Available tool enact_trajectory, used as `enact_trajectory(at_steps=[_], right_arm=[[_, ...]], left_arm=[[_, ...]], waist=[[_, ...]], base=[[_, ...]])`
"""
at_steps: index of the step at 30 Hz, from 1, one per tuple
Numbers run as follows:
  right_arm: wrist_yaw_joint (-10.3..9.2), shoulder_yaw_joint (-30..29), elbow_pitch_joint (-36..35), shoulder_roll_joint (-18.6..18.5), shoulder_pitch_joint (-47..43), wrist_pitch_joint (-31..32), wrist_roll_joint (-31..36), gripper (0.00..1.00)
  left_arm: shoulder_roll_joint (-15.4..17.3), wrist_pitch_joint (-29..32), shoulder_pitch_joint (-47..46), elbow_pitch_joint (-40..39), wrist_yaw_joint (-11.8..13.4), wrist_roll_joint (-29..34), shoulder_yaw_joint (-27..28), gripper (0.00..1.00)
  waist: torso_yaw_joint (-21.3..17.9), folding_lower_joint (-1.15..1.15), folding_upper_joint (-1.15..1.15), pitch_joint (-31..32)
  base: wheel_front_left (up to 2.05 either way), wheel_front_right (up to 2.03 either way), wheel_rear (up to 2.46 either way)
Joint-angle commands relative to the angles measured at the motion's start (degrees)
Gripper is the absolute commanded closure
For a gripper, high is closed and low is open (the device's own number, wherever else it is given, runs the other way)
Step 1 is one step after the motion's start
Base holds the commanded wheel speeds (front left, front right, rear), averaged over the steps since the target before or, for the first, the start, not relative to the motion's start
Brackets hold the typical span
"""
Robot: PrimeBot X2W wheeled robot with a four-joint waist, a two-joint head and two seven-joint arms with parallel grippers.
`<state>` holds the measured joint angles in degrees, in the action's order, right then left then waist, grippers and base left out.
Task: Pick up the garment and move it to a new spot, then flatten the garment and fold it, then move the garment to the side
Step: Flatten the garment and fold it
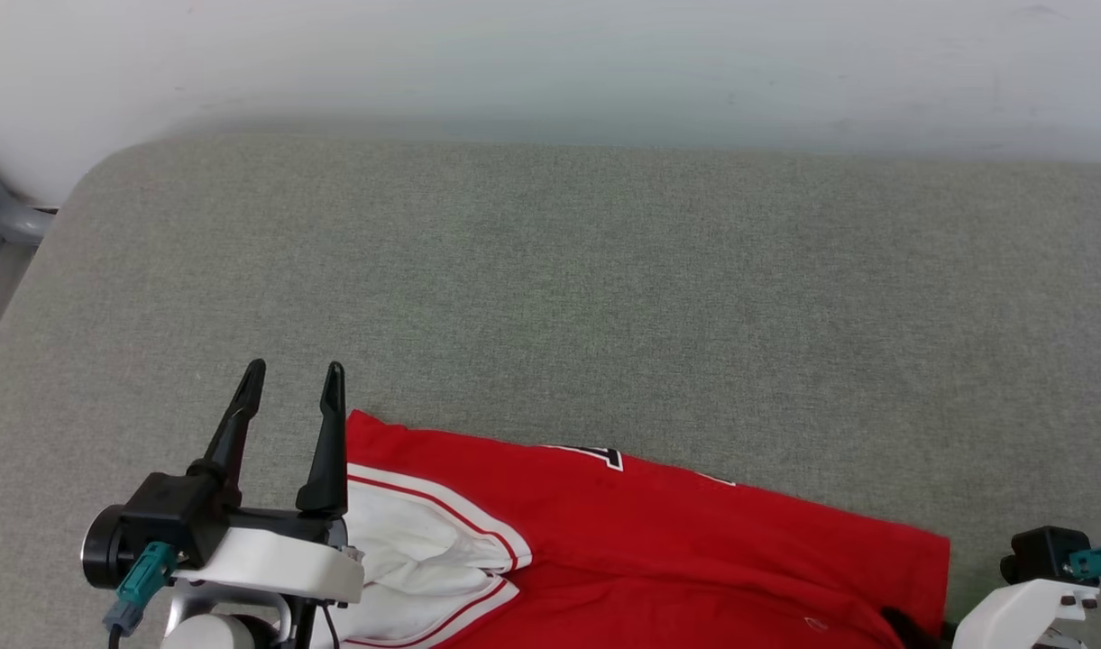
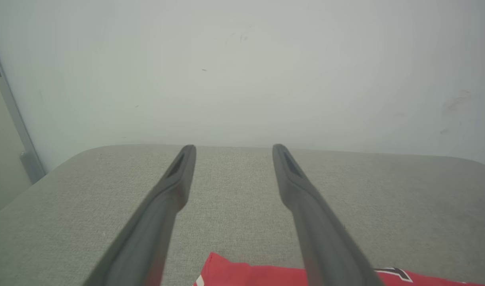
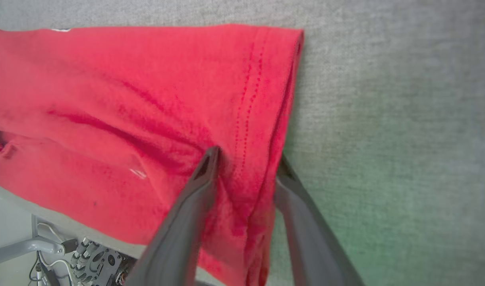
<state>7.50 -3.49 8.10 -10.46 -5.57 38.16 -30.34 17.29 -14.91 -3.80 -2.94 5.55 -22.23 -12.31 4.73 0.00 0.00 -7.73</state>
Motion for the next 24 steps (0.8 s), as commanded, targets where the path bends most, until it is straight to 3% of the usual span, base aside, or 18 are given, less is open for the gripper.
enact_trajectory(at_steps=[1, 13, 24], right_arm=[[-0.02, 1.55, 1.93, 1.17, -0.19, 1.28, -0.67, 1.00], [-0.07, -2.05, -1.09, 0.15, 1.35, 3.40, 1.97, 1.00], [-0.06, -11.00, -4.12, -0.40, 3.81, 7.28, 5.37, 1.00]], left_arm=[[-0.39, -0.39, -0.46, 0.15, -0.41, 0.57, 0.34, 0.00], [-2.58, -0.39, 0.43, 1.70, -2.11, 2.77, 1.60, 0.00], [-4.09, -0.34, 0.31, 2.07, -3.04, 4.22, 2.69, 0.00]], waist=[[0.04, 0.00, 0.00, -0.04], [-0.35, 0.00, 0.00, 1.43], [-2.19, 0.00, 0.00, 2.06]], base=[[0.00, 0.00, 0.00], [0.00, 0.00, 0.00], [0.00, 0.00, 0.00]])
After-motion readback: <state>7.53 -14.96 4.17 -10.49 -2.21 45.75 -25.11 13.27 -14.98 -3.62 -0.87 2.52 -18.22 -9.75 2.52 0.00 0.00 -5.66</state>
